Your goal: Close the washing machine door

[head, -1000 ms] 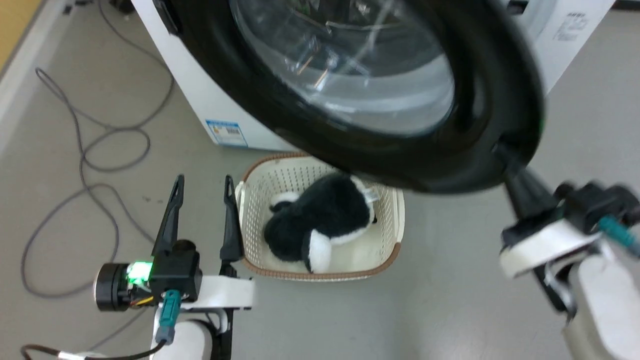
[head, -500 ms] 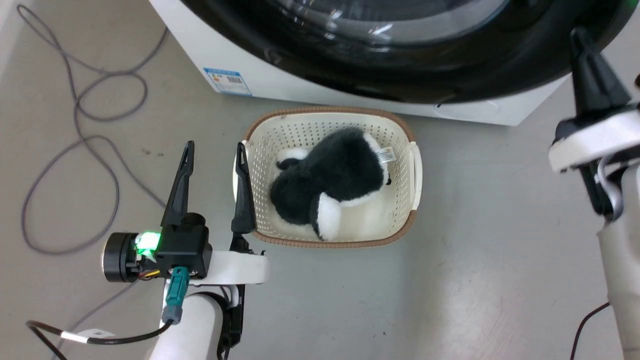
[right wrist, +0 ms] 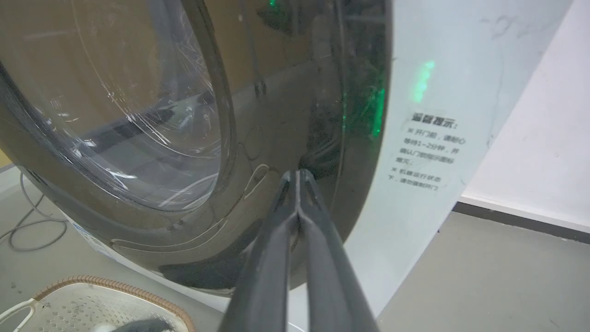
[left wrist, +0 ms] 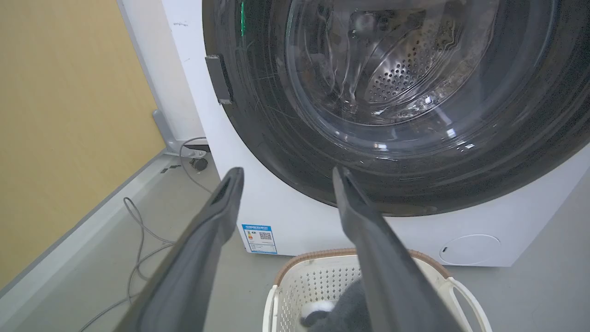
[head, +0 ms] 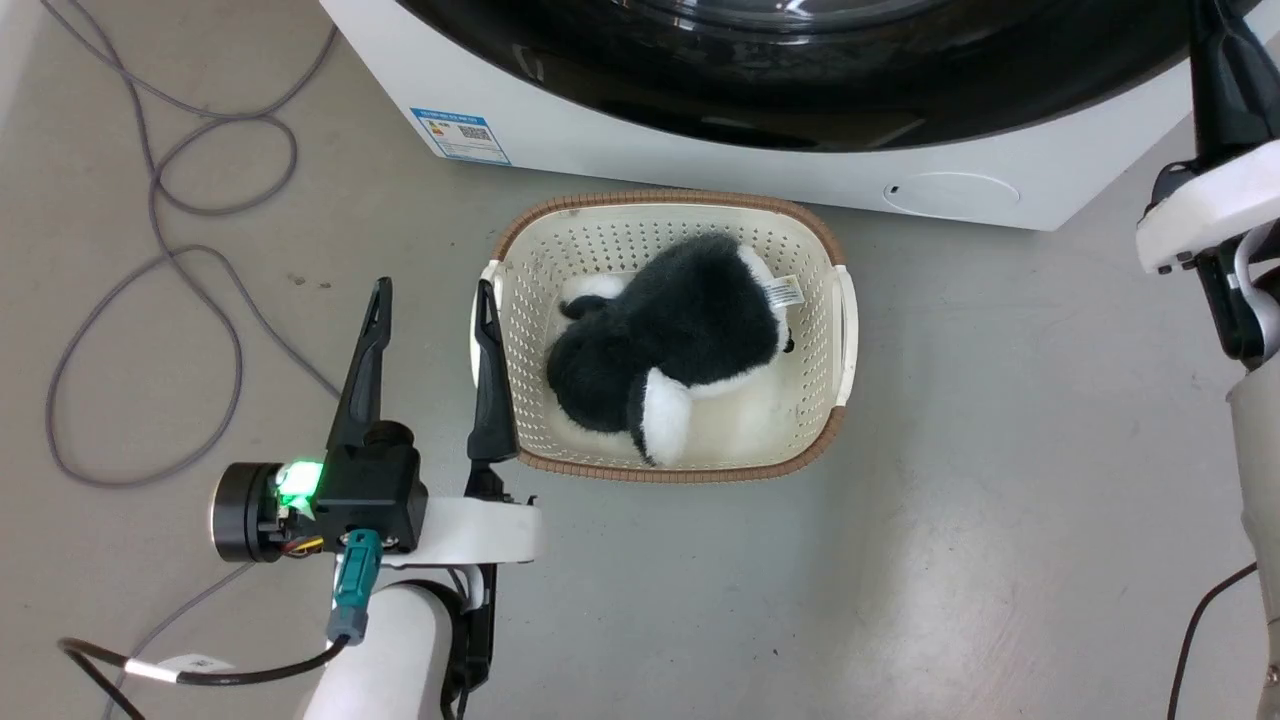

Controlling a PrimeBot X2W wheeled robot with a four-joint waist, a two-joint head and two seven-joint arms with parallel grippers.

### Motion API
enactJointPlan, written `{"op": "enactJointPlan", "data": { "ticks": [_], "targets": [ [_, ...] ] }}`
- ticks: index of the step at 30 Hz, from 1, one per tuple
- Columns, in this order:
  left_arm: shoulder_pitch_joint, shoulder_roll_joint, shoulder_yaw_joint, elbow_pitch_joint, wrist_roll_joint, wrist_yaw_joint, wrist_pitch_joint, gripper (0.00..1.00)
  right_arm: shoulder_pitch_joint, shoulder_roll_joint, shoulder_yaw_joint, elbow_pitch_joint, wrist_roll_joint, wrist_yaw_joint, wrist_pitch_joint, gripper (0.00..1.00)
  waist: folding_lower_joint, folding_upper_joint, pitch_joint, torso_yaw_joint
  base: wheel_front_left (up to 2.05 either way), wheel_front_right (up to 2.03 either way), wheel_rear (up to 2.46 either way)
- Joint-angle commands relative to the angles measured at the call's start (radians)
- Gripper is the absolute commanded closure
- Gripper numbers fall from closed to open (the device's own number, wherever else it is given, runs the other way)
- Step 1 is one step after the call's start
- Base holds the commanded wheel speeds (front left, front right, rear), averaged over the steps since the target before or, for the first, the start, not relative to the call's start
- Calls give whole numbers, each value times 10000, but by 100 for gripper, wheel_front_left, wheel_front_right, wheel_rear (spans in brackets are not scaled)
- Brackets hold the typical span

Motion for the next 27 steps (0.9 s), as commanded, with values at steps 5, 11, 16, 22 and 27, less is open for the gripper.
{"op": "enactJointPlan", "data": {
  "ticks": [5,11,16,22,27],
  "targets": [
    [-181,-19,106,56,14,-15,-43,0,-110,161,-318,117,-230,-17,-46,100,-1,0,-184,-61,0,0,0],
    [208,8,410,224,21,19,-43,0,776,524,-847,-612,-304,-17,-46,100,-1,0,-939,-377,0,0,0],
    [618,125,727,390,17,-23,-43,0,2130,851,-726,-1996,-418,-17,-46,100,-1,0,-1754,-761,0,0,0],
    [1024,267,931,515,91,-90,-44,0,3583,1149,-539,-3358,-506,-17,-46,100,-1,0,-2516,-1166,0,0,0],
    [1423,307,1034,529,101,-126,-44,0,4663,1656,-631,-4086,-167,-17,-46,100,-1,0,-3035,-1511,0,0,0]
  ]
}}
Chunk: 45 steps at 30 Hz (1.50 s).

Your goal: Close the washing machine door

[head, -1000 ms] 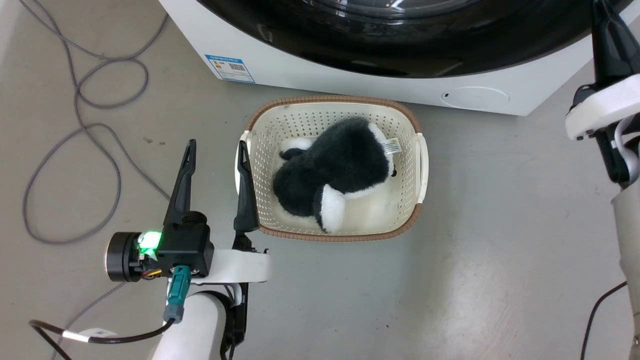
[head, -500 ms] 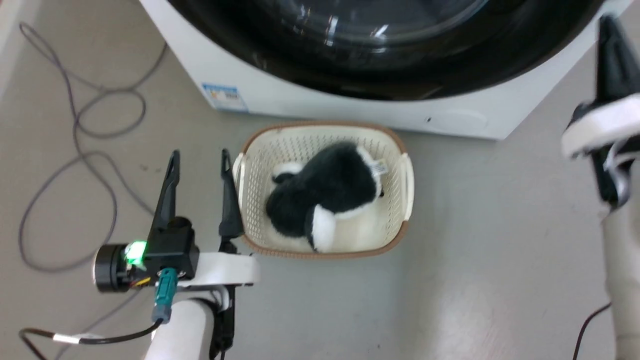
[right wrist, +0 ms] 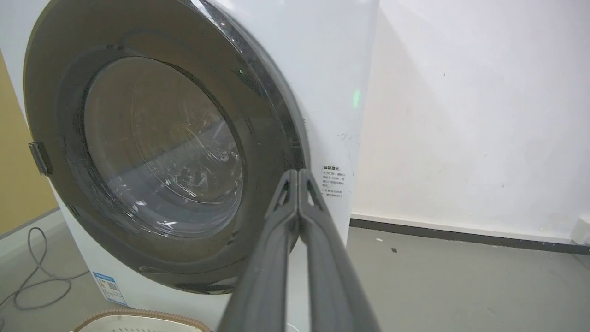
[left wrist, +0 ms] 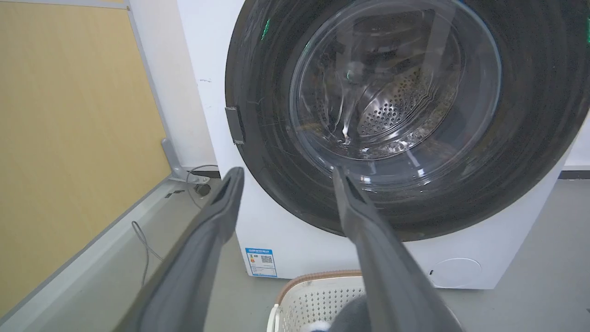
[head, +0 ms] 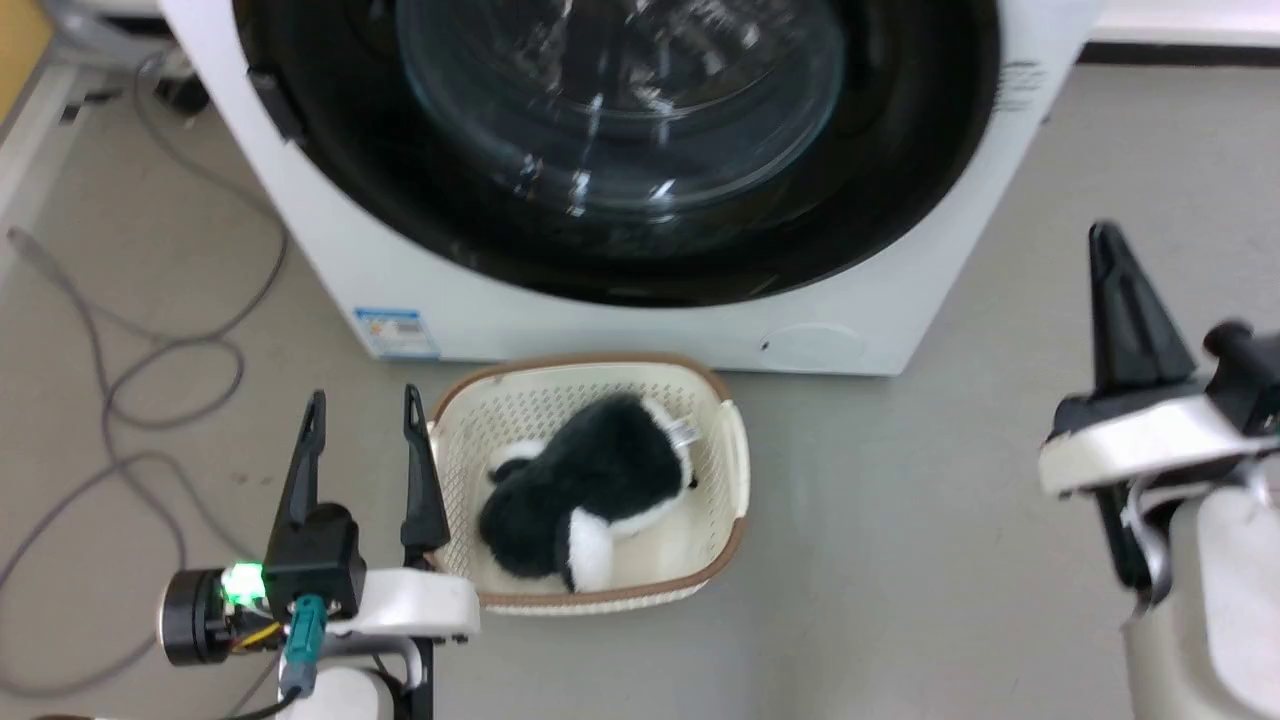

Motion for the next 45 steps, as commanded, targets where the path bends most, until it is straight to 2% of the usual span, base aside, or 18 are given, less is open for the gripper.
{"op": "enactJointPlan", "data": {
  "ticks": [1,2,3,8,17,25,26,45],
  "targets": [
    [168,55,19,4,83,-49,-44,0,290,105,51,-158,93,-9,-44,78,0,0,-332,-285,0,0,0],
    [245,52,13,-6,77,-80,-44,0,497,154,125,-279,103,-9,-44,52,0,0,-425,-331,0,0,0],
    [326,52,9,-17,83,-99,-44,0,704,193,181,-388,88,-9,-44,0,0,0,-506,-367,0,0,0],
    [718,32,3,-44,118,-108,-44,0,1720,323,365,-903,109,-9,-44,0,0,0,-935,-495,0,0,0],
    [1511,1,-15,-38,170,-55,-44,0,3424,345,444,-1114,731,-9,-44,0,0,0,-1674,-582,0,0,0],
    [1858,-23,21,-138,153,-41,-44,0,4039,347,527,-1448,1111,-9,-44,0,0,0,-1921,-623,0,0,0],
    [1766,-25,9,-98,100,-63,2,100,3902,299,512,-1399,1088,0,2,100,0,0,-1922,-626,0,0,0],
    [1708,-66,153,-148,119,-361,346,100,3970,304,605,-1568,927,-1,338,100,0,0,-1931,-570,0,0,0]
  ]
}}
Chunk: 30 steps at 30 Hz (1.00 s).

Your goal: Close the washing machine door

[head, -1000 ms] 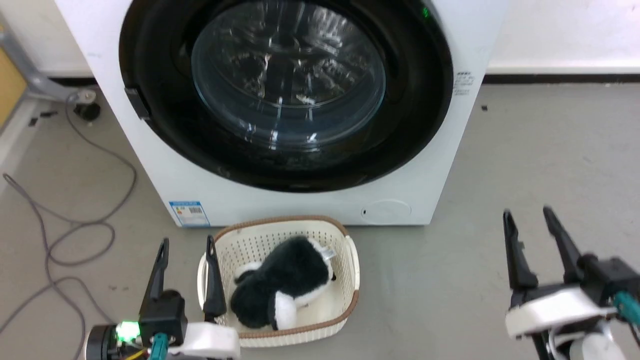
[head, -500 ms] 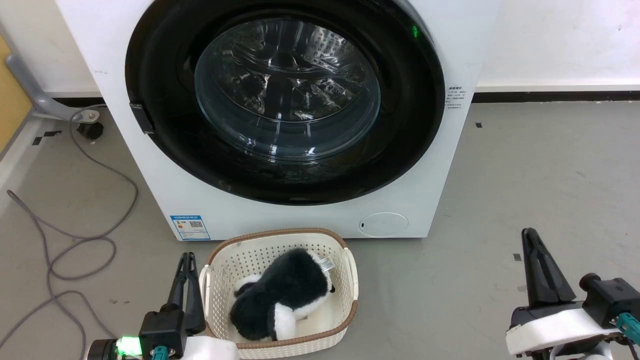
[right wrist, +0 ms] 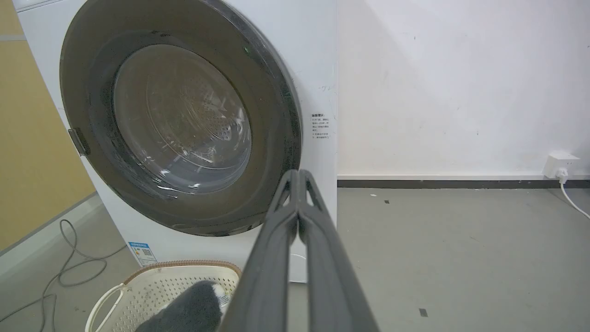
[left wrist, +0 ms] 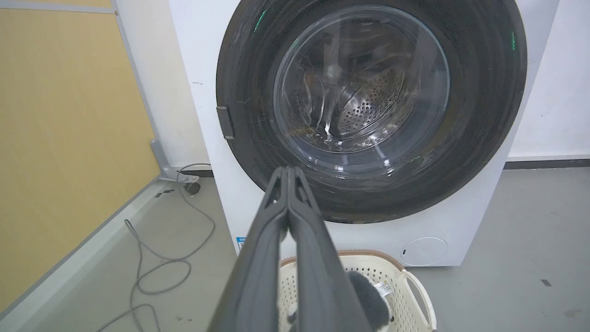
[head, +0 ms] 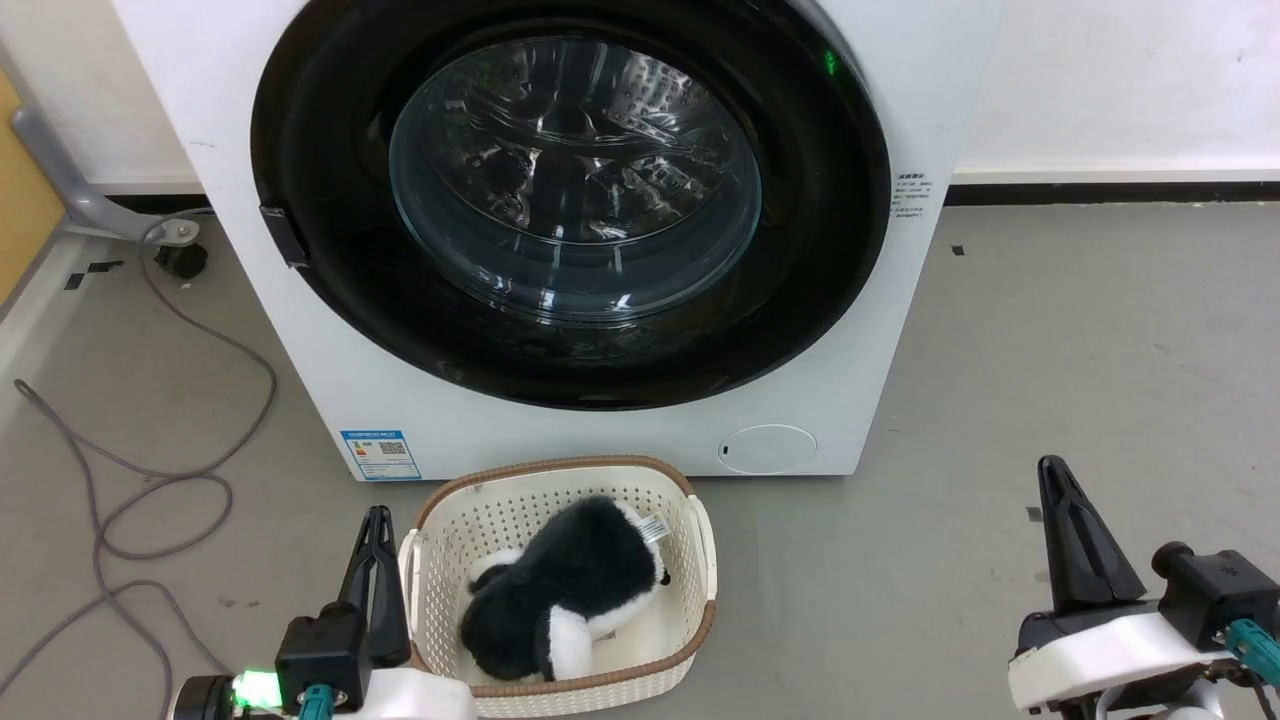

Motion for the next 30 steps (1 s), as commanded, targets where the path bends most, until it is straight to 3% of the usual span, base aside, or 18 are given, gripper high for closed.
{"op": "enactJointPlan", "data": {
  "ticks": [1,30],
  "targets": [
    [-56,-18,60,-44,37,-75,71,100,74,7,30,-93,-128,-1,88,100,1,0,0,7,0,0,0],
    [-159,-86,345,-165,106,-634,705,100,207,20,205,-447,-438,-4,724,100,1,0,-3,114,0,0,0]
  ]
}}
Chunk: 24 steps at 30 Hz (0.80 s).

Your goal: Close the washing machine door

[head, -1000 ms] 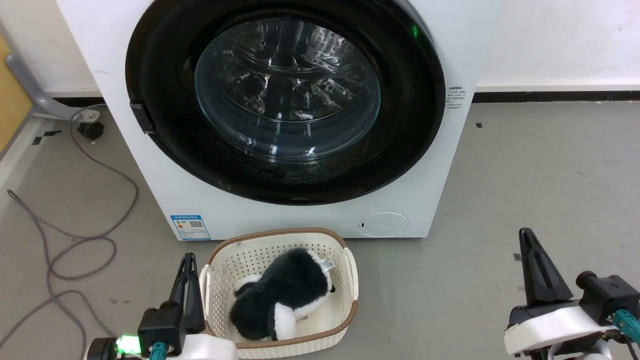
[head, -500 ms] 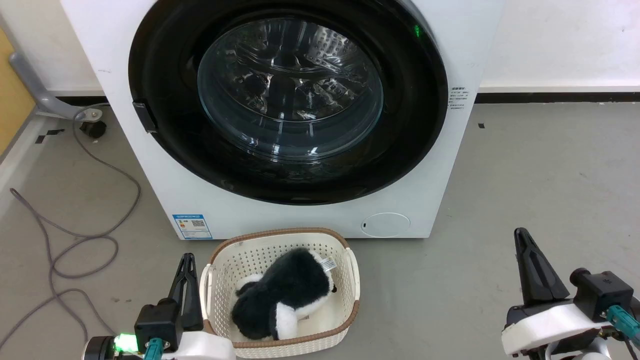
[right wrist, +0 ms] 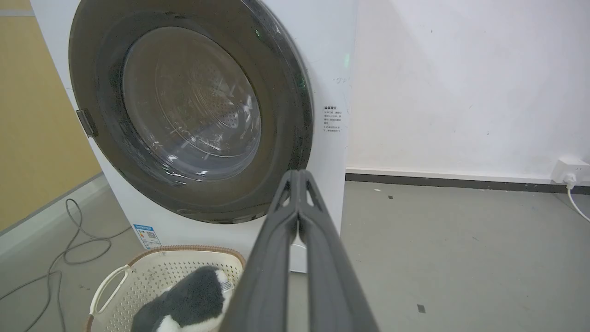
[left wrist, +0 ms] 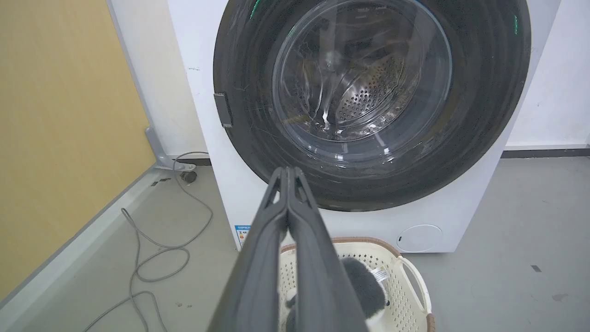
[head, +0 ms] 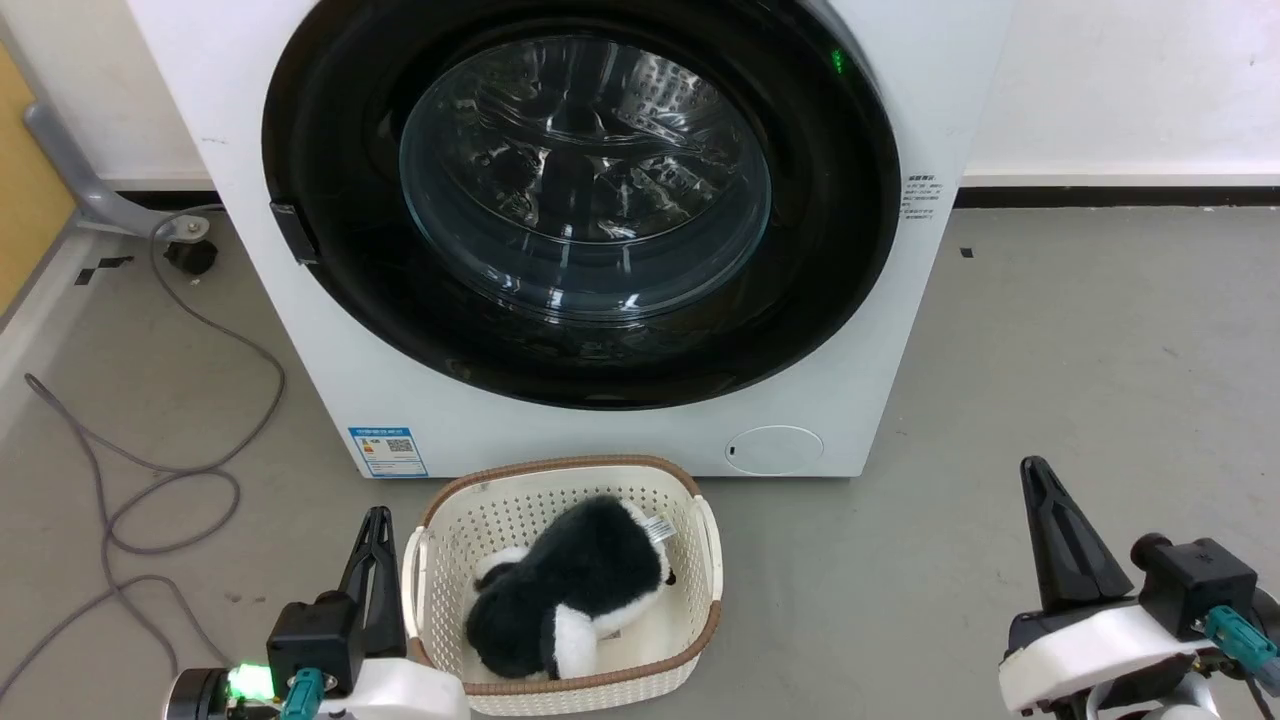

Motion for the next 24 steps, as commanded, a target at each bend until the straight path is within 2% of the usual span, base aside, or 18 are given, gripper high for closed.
{"op": "enactJointPlan", "data": {
  "ticks": [1,24],
  "targets": [
    [-138,-34,63,-51,95,-81,60,100,157,20,33,-100,-111,-4,96,100,0,0,0,7,0,0,0],
    [-215,-85,275,-141,147,-497,531,100,256,29,163,-363,-341,-5,569,100,0,0,-2,87,0,0,0]
  ]
}}
